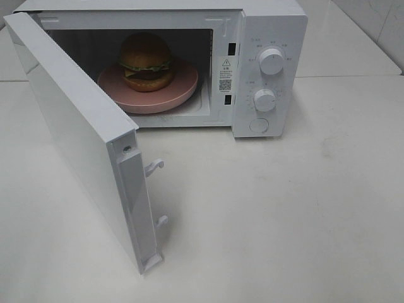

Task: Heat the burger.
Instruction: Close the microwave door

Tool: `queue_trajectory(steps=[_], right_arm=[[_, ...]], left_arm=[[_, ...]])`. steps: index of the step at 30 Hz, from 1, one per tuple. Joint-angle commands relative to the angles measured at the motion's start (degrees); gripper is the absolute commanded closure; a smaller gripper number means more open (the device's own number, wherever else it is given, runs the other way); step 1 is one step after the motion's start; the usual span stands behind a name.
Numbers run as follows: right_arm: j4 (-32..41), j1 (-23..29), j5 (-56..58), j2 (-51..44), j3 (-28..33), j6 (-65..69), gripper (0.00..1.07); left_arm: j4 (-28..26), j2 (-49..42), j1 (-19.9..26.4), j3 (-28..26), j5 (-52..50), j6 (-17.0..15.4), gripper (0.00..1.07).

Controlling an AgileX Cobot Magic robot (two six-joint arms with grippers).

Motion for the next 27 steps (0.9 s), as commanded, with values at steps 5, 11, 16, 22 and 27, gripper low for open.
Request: queue_trajectory(steps=[5,11,16,22,27], right_arm=[[0.0,-0.4,-0.2,-1.7,0.4,-0.5,0.31],[0.0,-0.4,-0.2,-1.7,0.4,-0.5,0.31],[0.0,-0.4,-0.2,-1.7,0.4,-0.5,0.31],[0.0,-0.4,-0.2,-1.7,0.4,-0.5,0.31],[0.0,-0.4,-0.2,-1.7,0.4,-0.5,0.31]], left_arm=[[-0.3,8.8,-0.1,-0.3,-6.5,-0.4,0.6],[-0.3,17.2,-0.1,-0.3,-12.0,0.0,0.86],[-0.3,24.3,-0.1,-0.3,-17.5,0.0,1.06],[-1.6,31.5,-0.1,3.7,-32.9,2.6,1.07],[-2.4,34.7,-0.1,7.7,-43.7,2.6,1.07]])
